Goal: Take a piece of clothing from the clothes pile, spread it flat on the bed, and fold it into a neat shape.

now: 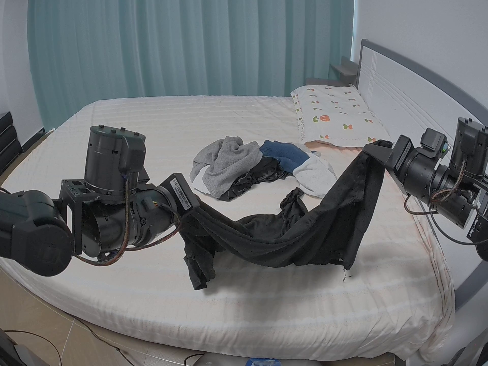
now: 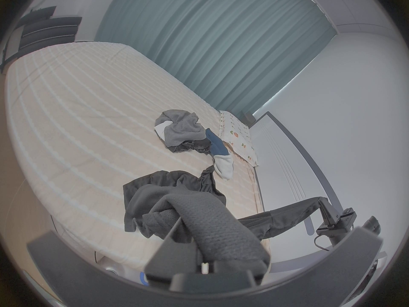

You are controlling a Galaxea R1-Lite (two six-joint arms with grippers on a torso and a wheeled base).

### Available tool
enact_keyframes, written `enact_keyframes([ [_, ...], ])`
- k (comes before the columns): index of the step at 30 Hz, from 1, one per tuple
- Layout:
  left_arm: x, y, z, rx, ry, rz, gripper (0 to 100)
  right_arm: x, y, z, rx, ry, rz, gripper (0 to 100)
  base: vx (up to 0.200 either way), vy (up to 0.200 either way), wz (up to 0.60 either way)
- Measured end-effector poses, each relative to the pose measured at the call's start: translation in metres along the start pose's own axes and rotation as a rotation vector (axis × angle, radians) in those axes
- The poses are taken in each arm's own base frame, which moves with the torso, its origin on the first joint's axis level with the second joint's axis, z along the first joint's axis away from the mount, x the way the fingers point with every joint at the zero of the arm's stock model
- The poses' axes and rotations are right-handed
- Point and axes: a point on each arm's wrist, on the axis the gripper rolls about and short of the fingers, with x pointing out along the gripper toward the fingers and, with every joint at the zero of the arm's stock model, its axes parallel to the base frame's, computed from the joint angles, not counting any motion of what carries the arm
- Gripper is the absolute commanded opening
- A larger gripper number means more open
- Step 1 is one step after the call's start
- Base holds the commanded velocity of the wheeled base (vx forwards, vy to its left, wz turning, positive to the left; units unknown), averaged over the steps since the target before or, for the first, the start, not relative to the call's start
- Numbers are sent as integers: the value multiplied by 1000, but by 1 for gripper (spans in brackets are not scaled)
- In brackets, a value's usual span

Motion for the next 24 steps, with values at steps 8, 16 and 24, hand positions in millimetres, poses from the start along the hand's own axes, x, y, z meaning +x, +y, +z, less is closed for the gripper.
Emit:
enact_keyframes([
  [8, 2, -1, 1, -38, -2, -2, 0, 4, -3, -4, 1, 9, -18, 0, 0, 0, 0],
  [16, 1, -2, 4, -48, 9, -19, 0, 7, -3, -4, 0, 6, -27, 0, 0, 200, 0],
  [24, 2, 0, 7, -53, 3, -14, 0, 9, -4, -3, -2, -19, -56, 0, 0, 200, 0],
])
